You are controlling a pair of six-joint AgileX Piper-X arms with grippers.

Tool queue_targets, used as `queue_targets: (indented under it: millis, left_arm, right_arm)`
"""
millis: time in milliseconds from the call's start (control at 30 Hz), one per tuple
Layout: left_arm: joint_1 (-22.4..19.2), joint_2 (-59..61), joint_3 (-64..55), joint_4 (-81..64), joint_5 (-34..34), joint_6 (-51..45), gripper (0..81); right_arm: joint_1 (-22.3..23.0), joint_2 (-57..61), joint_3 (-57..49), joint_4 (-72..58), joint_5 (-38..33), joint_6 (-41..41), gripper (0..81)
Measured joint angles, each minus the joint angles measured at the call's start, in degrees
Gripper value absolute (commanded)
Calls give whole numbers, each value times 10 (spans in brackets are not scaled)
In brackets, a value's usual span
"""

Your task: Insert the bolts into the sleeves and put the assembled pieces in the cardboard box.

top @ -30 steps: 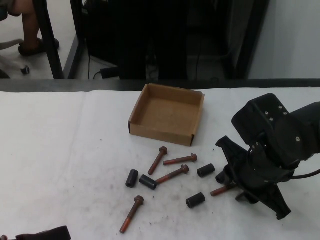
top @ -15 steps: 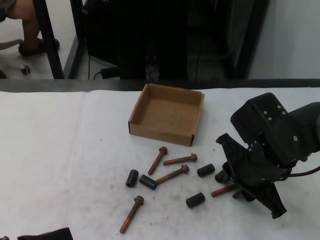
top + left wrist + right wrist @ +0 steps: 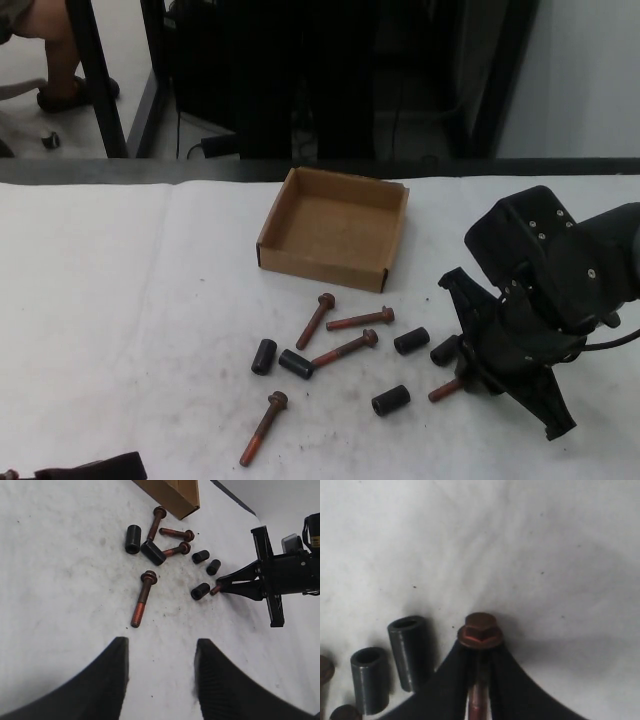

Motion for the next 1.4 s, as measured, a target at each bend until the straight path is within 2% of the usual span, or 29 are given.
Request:
queue_targets:
  millis: [267, 467, 500, 633, 733, 1033, 1233, 1400]
  left_arm:
    - [0, 0, 0, -3, -1, 22, 405]
    - [-3, 2, -29, 20, -13, 45, 393]
    - [-2, 4, -37, 27, -13, 56, 393]
    - [-4, 36, -77, 55, -13, 97, 393]
    - [-5, 85, -110, 67, -13, 106, 393]
    - [-5, 328, -246, 74, -13, 159, 393]
    - [-15, 441, -313, 74, -20, 206, 393]
    - [-49, 526, -359, 98, -51, 212, 393]
  right_arm:
    - [-5, 1, -4, 0, -11, -39, 0]
    - [-7, -36, -7, 1, -16, -189, 0]
    - [-7, -36, -7, 1, -16, -194, 0]
    - [-7, -106, -9, 10, -23, -299, 0]
    - [-7, -174, -9, 34, -36, -374, 0]
    - [-7, -309, -9, 115, -62, -493, 0]
    - [-7, -353, -9, 138, -76, -529, 0]
    - [-7, -369, -9, 141, -107, -536, 0]
